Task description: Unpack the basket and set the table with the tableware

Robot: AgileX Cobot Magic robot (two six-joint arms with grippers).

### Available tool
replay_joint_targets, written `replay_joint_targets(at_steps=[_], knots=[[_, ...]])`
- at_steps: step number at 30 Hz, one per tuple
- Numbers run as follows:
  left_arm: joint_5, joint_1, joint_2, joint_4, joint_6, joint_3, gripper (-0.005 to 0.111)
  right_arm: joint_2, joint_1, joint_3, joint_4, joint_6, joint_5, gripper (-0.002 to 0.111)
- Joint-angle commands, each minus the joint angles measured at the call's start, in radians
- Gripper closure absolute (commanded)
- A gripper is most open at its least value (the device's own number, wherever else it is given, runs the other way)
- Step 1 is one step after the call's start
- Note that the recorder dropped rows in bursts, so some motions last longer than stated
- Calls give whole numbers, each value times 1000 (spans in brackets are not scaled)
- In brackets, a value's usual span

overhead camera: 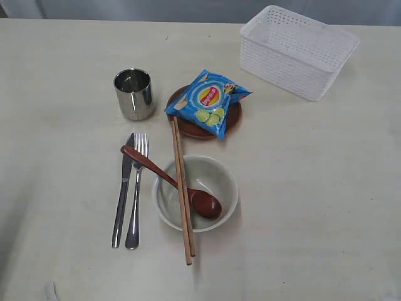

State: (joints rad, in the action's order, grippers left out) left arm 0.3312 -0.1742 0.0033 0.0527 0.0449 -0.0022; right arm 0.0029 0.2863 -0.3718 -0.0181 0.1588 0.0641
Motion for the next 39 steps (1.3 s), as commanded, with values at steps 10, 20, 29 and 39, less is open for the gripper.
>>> replay_joint_targets(at_steps=[10,20,29,39], knots=[[-5,2,-3,-1,0,2,107,-3,-6,285,70,9,6,109],[-5,2,-3,-1,0,2,107,-3,-6,329,70,9,0,109],[-5,2,-3,-1,0,2,107,-3,-6,348,67,-4,-21,109],[-6,2,-3,-1,0,2,107,-3,-138,372,-51,-174,54,109]])
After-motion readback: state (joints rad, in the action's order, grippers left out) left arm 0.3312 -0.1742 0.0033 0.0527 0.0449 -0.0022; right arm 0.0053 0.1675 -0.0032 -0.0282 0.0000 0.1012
